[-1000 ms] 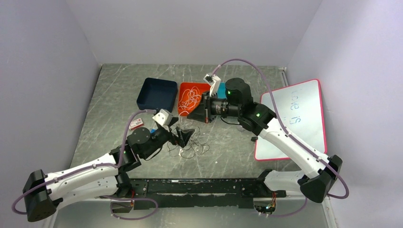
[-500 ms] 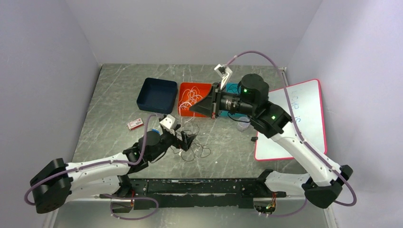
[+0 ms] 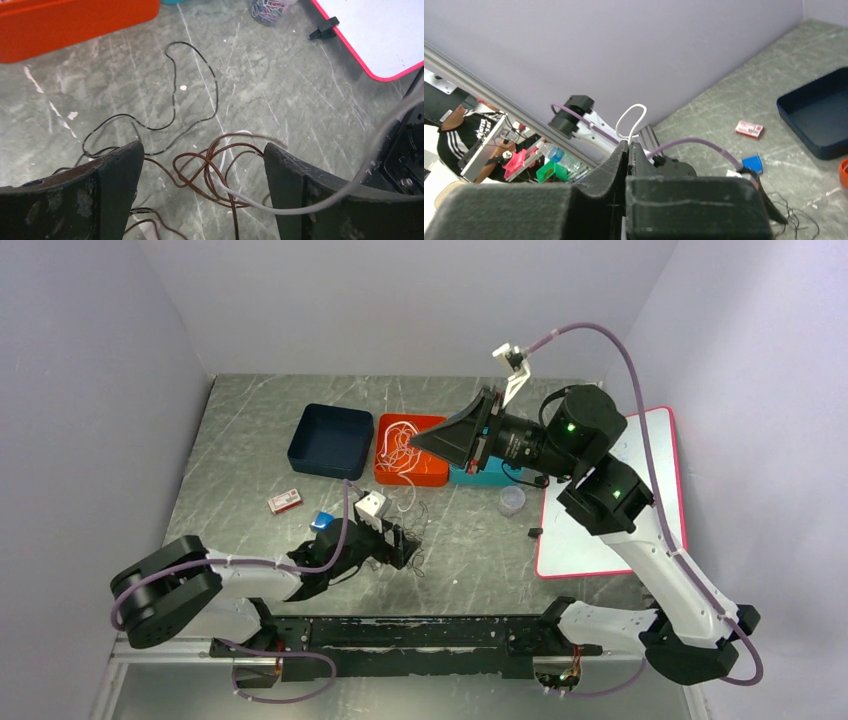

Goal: Untangle the cables

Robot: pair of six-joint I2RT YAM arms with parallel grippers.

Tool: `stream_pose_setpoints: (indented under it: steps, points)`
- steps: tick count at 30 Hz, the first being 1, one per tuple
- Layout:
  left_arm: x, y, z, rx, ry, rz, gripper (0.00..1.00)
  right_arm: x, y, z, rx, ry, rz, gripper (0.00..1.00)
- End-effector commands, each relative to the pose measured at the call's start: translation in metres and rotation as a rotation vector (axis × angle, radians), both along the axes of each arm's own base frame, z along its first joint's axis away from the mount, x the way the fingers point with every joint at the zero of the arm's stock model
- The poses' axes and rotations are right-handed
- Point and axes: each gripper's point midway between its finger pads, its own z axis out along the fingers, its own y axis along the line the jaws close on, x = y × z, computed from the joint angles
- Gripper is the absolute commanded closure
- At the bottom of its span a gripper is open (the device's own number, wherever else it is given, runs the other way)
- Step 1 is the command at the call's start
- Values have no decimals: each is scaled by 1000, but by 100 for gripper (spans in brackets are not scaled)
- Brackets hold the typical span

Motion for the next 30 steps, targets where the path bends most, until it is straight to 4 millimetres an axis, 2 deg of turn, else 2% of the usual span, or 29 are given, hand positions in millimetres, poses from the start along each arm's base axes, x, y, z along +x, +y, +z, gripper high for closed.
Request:
stream_pose_setpoints:
  steps: [1,9,11,19,26,30]
  points:
    - [-6,-13,6,-96,16,-51,7,-6,-4,38,69,-83,0,100]
    - [-18,-17,-20,-92,89,-96,12,-5,-12,81,122,-190,-37,100]
    - [-21,-18,-24,-94,104,-106,14,-6,-17,98,142,-232,-59,100]
    - [-30,-12,-38,-85,148,-116,22,-1,-37,144,192,-347,-171,100]
    - [-36,-6,-46,-76,179,-111,51,1,-48,169,225,-405,-229,100]
    - [-38,-6,-50,-69,192,-120,65,4,-56,179,239,-434,-277,100]
